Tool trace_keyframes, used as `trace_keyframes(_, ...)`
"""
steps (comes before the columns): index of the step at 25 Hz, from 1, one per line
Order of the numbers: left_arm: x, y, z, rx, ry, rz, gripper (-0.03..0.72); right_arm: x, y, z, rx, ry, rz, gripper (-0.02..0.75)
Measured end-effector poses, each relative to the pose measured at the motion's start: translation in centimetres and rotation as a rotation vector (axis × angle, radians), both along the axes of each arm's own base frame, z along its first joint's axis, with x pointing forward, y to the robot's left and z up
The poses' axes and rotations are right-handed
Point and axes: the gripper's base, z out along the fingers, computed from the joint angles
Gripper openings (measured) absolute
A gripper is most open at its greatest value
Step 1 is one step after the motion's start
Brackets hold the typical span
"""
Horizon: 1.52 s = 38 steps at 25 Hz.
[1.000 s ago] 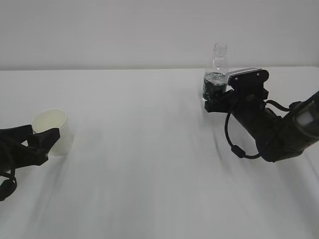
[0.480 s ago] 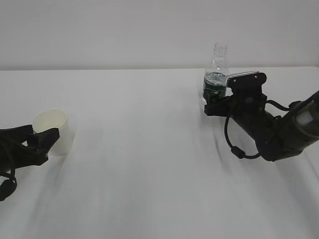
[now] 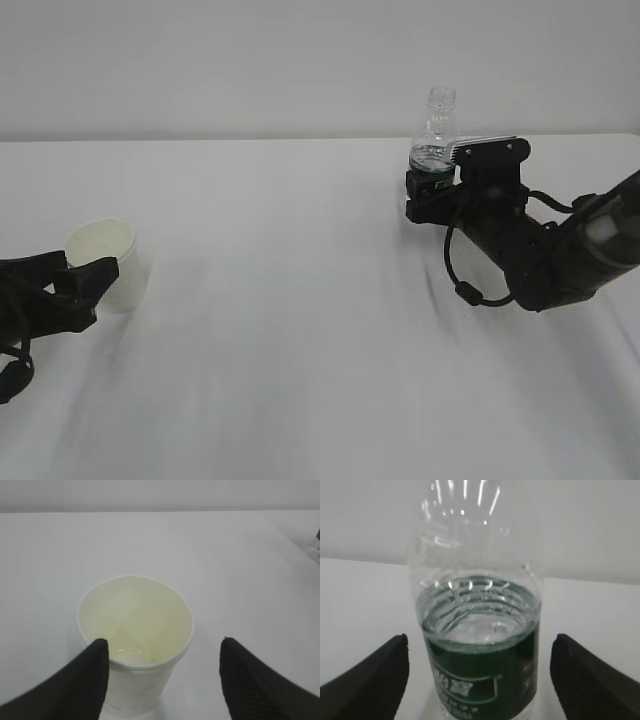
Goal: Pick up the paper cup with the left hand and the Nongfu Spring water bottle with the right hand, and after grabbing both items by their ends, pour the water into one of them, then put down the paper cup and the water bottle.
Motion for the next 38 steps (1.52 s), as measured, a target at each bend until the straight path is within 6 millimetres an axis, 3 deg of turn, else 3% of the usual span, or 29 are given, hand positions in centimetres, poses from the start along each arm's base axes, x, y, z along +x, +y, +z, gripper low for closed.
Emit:
trace_keyframes(4,0.0,0.0,0.0,0.0,0.0,0.0,0.492,0.0,0.0,-1.3,0.051,0.031,-0.013,0.671)
trace_keyframes(13,0.0,0.0,0.0,0.0,0.0,0.0,0.492,0.6,0.1,-1.0,0.091,0.022,-0.025,0.671)
trace_keyframes(19,0.0,0.0,0.0,0.0,0.0,0.0,0.491,0.8,0.1,-2.1,0.143,0.05,-0.038,0.67)
trace_keyframes(38,0.0,0.0,0.0,0.0,0.0,0.0,0.473,1.6,0.2,-1.4,0.166,0.019,-0.047,0.651)
